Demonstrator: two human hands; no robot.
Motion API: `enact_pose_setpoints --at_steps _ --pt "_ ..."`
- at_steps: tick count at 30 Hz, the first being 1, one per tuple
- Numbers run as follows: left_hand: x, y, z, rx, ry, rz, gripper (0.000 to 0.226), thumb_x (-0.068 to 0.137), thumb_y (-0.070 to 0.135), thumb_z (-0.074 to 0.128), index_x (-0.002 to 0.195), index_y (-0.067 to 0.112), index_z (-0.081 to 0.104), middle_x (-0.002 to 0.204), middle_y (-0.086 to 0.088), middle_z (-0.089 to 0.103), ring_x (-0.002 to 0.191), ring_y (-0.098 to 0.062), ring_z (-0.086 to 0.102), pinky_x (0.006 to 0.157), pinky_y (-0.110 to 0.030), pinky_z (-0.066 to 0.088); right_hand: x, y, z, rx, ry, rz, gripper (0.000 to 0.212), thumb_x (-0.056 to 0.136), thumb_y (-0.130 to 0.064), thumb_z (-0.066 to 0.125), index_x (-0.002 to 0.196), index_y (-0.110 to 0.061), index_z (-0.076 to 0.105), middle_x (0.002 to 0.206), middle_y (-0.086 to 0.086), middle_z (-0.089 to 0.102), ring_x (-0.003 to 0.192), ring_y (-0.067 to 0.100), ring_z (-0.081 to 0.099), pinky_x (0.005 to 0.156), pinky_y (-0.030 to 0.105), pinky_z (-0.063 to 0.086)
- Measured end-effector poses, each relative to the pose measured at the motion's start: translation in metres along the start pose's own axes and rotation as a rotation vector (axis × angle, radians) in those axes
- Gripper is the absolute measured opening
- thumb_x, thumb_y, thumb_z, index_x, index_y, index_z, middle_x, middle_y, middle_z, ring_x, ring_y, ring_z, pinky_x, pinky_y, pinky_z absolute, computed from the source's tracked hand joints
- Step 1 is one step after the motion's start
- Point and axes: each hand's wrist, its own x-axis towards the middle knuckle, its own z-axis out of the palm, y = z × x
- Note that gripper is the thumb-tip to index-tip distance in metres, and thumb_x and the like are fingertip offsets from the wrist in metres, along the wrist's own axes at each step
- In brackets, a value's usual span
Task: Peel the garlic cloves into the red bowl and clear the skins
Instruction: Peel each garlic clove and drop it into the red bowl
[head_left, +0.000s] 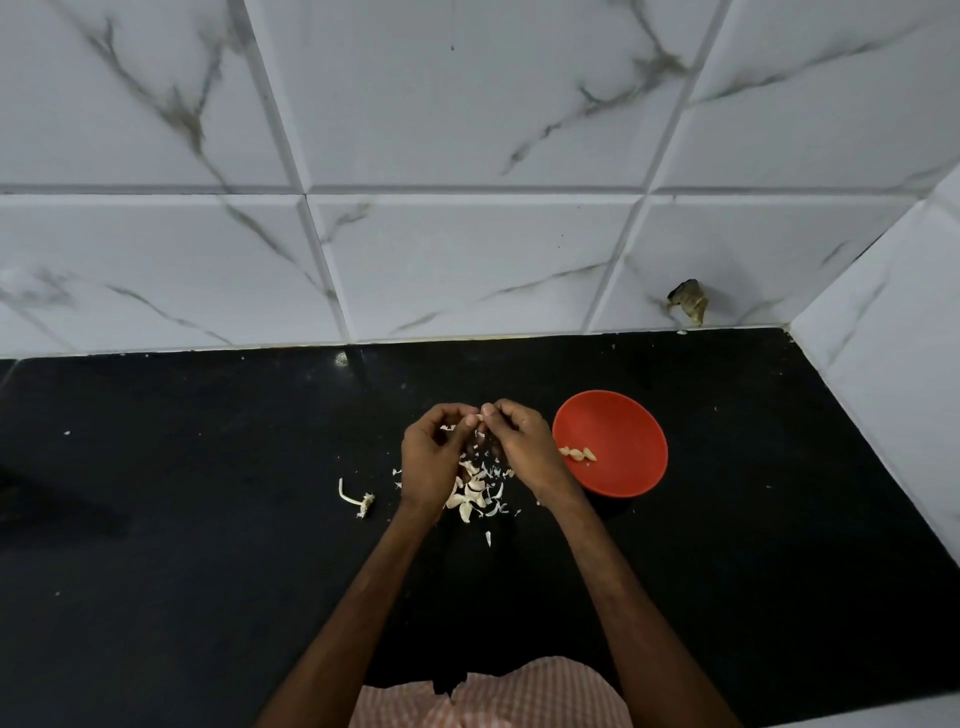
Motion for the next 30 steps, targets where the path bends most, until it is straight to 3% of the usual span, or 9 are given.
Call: enact_pose_setpoints --at_steps 4,8,11,13,16,18,21,27,30 --pt "0.002 -0.001 -0.005 -0.050 -0.059 -0.006 0.007 0.094 0.011 0.069 0.100 0.012 0.073 0.089 -0.008 0.075 0.078 -0.024 0.072 0.060 -0.035 0.058 -0.003 -0.002 -0.006 0.101 -0.095 0.016 0.026 0.105 -0.026 0.053 0.088 -0.014 0.067 0.074 0.001 0.064 0.062 0.009 0.054 0.052 0.017 0.040" --pt "0.000 -0.001 -0.006 -0.238 -0.070 -0.156 0.008 0.097 0.015 0.064 0.099 0.013 0.071 0.082 -0.006 0.069 0.067 -0.016 0.062 0.044 -0.022 0.043 -0.005 -0.003 -0.008 0.210 -0.163 0.087 0.025 0.104 -0.030 0.054 0.088 -0.016 0.067 0.075 0.000 0.065 0.060 0.007 0.052 0.046 0.015 0.033" --pt "0.001 -0.002 -0.004 -0.310 -0.065 -0.250 0.017 0.091 0.032 0.066 0.100 0.017 0.070 0.081 -0.004 0.065 0.067 -0.012 0.058 0.047 -0.021 0.040 -0.007 0.000 -0.005 0.196 -0.167 0.110 0.026 0.104 -0.030 0.054 0.091 -0.012 0.066 0.080 0.005 0.064 0.062 0.010 0.052 0.046 0.016 0.034" --pt "0.002 -0.002 -0.004 -0.335 -0.053 -0.285 0.020 0.087 0.035 0.069 0.098 0.019 0.072 0.082 -0.006 0.063 0.071 -0.015 0.056 0.057 -0.028 0.042 -0.007 0.003 -0.003 0.169 -0.153 0.093 0.022 0.103 -0.027 0.056 0.094 -0.010 0.067 0.082 0.007 0.064 0.063 0.012 0.054 0.046 0.019 0.036" --pt "0.003 -0.004 -0.004 -0.401 -0.007 -0.306 0.021 0.083 0.031 0.073 0.097 0.016 0.074 0.089 -0.014 0.061 0.082 -0.032 0.051 0.072 -0.044 0.043 -0.005 0.004 -0.004 0.135 -0.063 0.050 0.012 0.100 -0.014 0.061 0.106 -0.007 0.069 0.093 0.008 0.069 0.071 0.012 0.062 0.053 0.024 0.048" --pt "0.003 -0.005 -0.004 -0.376 0.015 -0.283 0.017 0.088 0.023 0.070 0.101 0.012 0.072 0.098 -0.018 0.062 0.091 -0.035 0.049 0.074 -0.048 0.041 -0.003 0.003 -0.003 0.189 -0.028 0.048 0.016 0.099 -0.015 0.063 0.110 -0.005 0.070 0.098 0.009 0.070 0.079 0.012 0.066 0.061 0.029 0.057" --pt "0.003 -0.007 -0.003 -0.314 0.019 -0.238 0.011 0.096 0.011 0.063 0.103 0.009 0.072 0.100 -0.018 0.067 0.090 -0.035 0.052 0.065 -0.037 0.042 -0.002 0.002 0.001 0.253 0.007 0.029 0.017 0.096 -0.014 0.067 0.106 0.000 0.070 0.095 0.010 0.071 0.081 0.016 0.069 0.071 0.033 0.062" --pt "0.000 -0.004 -0.003 -0.245 0.012 -0.166 0.014 0.096 0.009 0.065 0.109 0.008 0.070 0.094 -0.014 0.069 0.079 -0.032 0.055 0.056 -0.031 0.043 0.000 0.007 0.004 0.260 0.063 0.002 0.008 0.097 -0.006 0.064 0.097 -0.002 0.070 0.082 0.004 0.070 0.074 0.011 0.069 0.070 0.030 0.061" --pt "-0.001 -0.002 -0.001 -0.052 0.028 -0.007 0.010 0.095 0.005 0.066 0.101 0.008 0.073 0.095 -0.003 0.075 0.085 -0.022 0.070 0.071 -0.033 0.058 0.002 0.008 0.006 0.174 0.084 0.004 0.010 0.100 -0.009 0.060 0.098 -0.005 0.069 0.082 0.003 0.069 0.075 0.010 0.069 0.067 0.027 0.059"
